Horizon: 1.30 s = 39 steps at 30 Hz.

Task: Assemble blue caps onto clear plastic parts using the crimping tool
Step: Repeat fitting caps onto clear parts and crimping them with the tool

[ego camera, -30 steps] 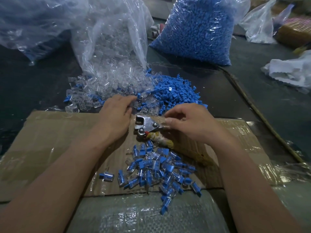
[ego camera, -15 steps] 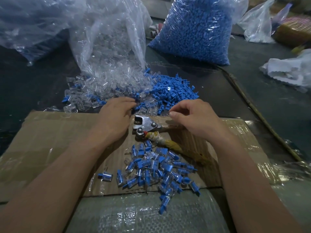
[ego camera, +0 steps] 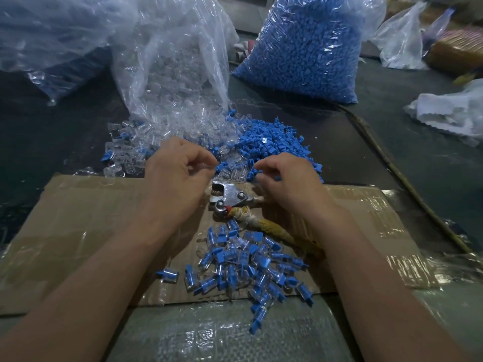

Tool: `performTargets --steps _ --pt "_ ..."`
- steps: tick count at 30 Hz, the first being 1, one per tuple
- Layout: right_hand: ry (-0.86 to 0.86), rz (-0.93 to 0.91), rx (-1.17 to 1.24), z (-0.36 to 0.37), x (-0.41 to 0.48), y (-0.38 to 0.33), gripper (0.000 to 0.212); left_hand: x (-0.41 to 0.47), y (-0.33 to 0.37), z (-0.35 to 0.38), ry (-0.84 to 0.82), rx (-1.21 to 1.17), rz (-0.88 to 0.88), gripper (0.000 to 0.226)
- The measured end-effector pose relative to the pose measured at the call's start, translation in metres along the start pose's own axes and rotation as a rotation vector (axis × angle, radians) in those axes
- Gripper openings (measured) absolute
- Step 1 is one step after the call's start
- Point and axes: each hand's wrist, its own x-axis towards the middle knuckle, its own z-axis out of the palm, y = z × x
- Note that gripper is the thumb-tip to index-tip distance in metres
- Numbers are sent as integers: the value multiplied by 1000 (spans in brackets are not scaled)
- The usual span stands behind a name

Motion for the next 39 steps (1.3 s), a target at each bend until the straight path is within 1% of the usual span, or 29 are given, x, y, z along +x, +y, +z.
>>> performTargets --steps 1,5,9,13,16,19,23,25,29,32,35,39 --pt "-25 -1 -30 3 3 0 31 0 2 -1 -10 -15 -1 30" --pt "-89 21 -118 12 9 1 39 -2 3 -2 -65 -51 -42 11" --pt "-91 15 -129 13 10 2 30 -3 6 -3 -105 -105 -73 12" --pt "-84 16 -100 12 10 2 26 -4 7 -3 -88 -127 -80 20" --pt "-64 5 -81 11 10 2 20 -3 7 -1 -80 -120 -97 19" --pt "-81 -16 -58 11 10 2 13 -3 7 1 -83 -145 -134 18" --pt "-111 -47 -27 10 9 0 4 -4 5 0 -41 -234 -140 22" --pt "-128 -52 -13 10 9 0 5 -4 5 0 -34 -266 -144 27" --pt "-152 -51 0 9 10 1 10 -4 5 0 -39 -245 -147 31" --pt "-158 -48 15 9 11 1 11 -3 6 2 7 -234 -150 32" --pt "-148 -50 21 9 11 1 12 -3 7 2 44 -227 -143 29" --pt "-146 -39 26 8 10 0 15 -3 4 2 23 -165 -105 25"
